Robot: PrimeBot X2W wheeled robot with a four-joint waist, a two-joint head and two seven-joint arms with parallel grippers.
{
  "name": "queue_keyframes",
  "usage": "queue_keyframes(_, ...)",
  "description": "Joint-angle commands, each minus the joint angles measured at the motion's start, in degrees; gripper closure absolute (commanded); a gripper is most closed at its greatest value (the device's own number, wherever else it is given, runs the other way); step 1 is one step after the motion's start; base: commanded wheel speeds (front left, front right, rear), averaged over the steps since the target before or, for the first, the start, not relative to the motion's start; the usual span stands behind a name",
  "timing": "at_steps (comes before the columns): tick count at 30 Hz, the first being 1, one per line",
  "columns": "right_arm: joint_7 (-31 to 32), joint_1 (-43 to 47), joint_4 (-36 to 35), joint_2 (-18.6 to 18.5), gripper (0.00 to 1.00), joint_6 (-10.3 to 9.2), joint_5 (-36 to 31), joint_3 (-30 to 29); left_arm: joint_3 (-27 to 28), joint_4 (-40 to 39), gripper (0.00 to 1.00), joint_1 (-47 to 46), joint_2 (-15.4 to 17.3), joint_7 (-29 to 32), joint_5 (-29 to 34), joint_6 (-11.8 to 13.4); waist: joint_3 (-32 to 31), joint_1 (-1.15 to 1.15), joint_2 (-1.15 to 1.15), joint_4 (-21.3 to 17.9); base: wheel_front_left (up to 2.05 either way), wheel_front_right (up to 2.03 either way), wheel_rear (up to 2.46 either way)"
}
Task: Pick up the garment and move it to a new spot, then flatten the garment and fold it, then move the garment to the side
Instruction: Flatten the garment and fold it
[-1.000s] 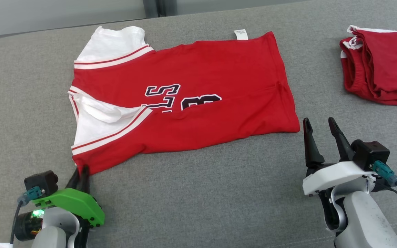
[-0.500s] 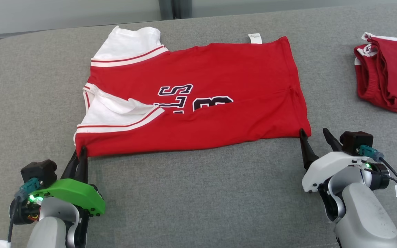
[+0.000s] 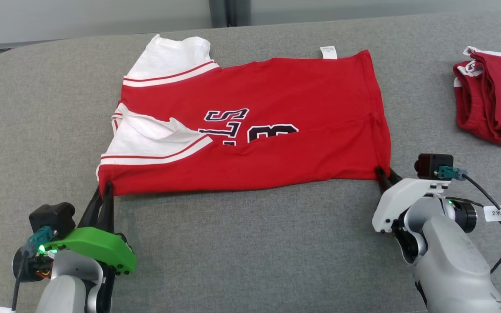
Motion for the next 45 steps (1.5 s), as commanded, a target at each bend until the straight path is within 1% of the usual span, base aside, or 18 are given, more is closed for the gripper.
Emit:
queue_keyframes(1,0.0,0.0,1.5,0.1,1.00,-0.01,0.8,0.5,0.0,-0.4,1.00,0.6,0.5,-0.5,0.6,0.3,-0.1,0.00,0.00,-0.1,0.00,0.00,0.00)
queue_keyframes(5,-2.1,-1.6,2.1,-0.1,1.00,-0.06,1.9,0.0,0.0,-1.6,1.00,0.6,0.8,-1.0,0.6,0.5,-0.3,0.00,0.00,-0.4,0.00,0.00,0.00)
queue_keyframes(8,-3.2,-1.7,0.9,0.0,1.00,-0.05,3.9,0.5,-0.3,-2.9,1.00,1.0,1.0,-1.2,0.8,0.5,-0.8,0.00,0.00,-0.5,0.00,0.00,0.00)
queue_keyframes(11,-3.3,0.3,-1.3,0.0,1.00,-0.05,6.4,0.6,-0.8,-4.9,1.00,2.2,1.1,-0.7,0.7,0.3,-1.7,0.00,0.00,-0.6,0.00,0.00,0.00)
queue_keyframes(13,-2.3,3.3,-5.5,-0.1,1.00,-0.05,8.7,0.1,-1.0,-7.9,1.00,4.6,1.4,0.4,0.2,0.6,-2.5,0.00,0.00,-0.7,0.00,0.00,0.00)
queue_keyframes(17,0.6,9.6,-13.4,-0.9,1.00,-0.04,10.5,-0.3,-1.3,-13.2,1.00,9.8,1.7,2.6,-0.3,0.9,-3.4,0.00,0.00,-0.9,0.00,0.00,0.00)
queue_keyframes(22,5.2,19.0,-24.3,-1.4,1.00,-0.04,10.1,-1.3,-1.9,-19.7,1.00,17.4,1.9,6.3,-1.2,1.9,-3.6,0.00,0.00,-1.1,0.00,0.00,0.00)
queue_keyframes(26,7.8,25.7,-31.7,-0.9,1.00,-0.04,9.6,-2.7,-1.7,-22.7,1.00,22.5,1.1,8.1,-2.8,2.9,-3.4,0.00,0.00,-1.4,0.00,0.00,0.00)
queue_keyframes(30,9.4,30.0,-35.6,-0.4,1.00,-0.04,9.8,-3.3,-1.2,-22.3,1.00,25.4,0.7,8.1,-3.6,3.8,-3.3,0.00,0.00,-1.7,0.00,0.00,0.00)
queue_keyframes(33,9.7,31.6,-36.7,-0.2,1.00,-0.04,9.5,-3.5,-1.0,-21.5,1.00,26.0,0.5,8.2,-3.8,4.2,-3.3,0.00,0.00,-1.9,0.00,0.00,0.00)
queue_keyframes(34,9.9,32.0,-36.9,-0.2,0.98,-0.04,9.1,-3.6,-1.1,-21.1,1.00,26.2,0.4,8.5,-4.0,4.2,-3.2,0.00,0.00,-2.0,0.00,0.00,0.00)
queue_keyframes(35,10.0,32.2,-37.1,-0.1,0.82,-0.04,8.9,-3.6,-1.2,-20.7,1.00,26.2,0.4,8.5,-4.1,4.2,-3.2,0.00,0.00,-2.0,0.00,0.00,0.00)
queue_keyframes(36,10.1,32.2,-37.3,-0.1,0.58,-0.05,8.7,-3.8,-1.2,-20.2,0.96,26.1,0.4,8.6,-4.3,4.3,-3.1,0.00,0.00,-2.1,0.00,0.00,0.00)
queue_keyframes(37,10.3,32.4,-37.4,-0.1,0.31,-0.04,8.5,-3.8,-1.2,-20.0,0.69,26.0,0.4,8.7,-4.2,4.3,-3.1,0.00,0.00,-2.2,0.00,0.00,0.00)
queue_keyframes(38,10.2,32.5,-37.7,-0.1,0.00,-0.04,8.4,-3.9,-1.3,-19.8,0.04,25.9,0.5,8.7,-4.2,4.2,-3.0,0.00,0.00,-2.2,0.00,0.00,0.00)
queue_keyframes(39,10.0,32.5,-37.9,-0.1,0.00,-0.04,8.4,-4.1,-1.3,-19.7,0.00,25.8,0.6,8.6,-4.2,4.2,-2.8,0.00,0.00,-2.3,0.00,0.00,0.00)
queue_keyframes(41,9.8,32.9,-38.5,0.0,0.00,-0.02,7.6,-4.5,-1.3,-19.6,0.00,25.4,0.8,8.5,-4.4,4.2,-2.5,0.00,0.00,-2.4,0.00,0.00,0.00)
queue_keyframes(45,9.5,32.9,-40.2,0.0,0.00,-0.02,6.4,-5.7,-0.8,-20.4,0.00,22.7,2.4,8.6,-3.2,4.1,-1.5,0.00,0.00,-2.7,0.00,0.00,0.00)
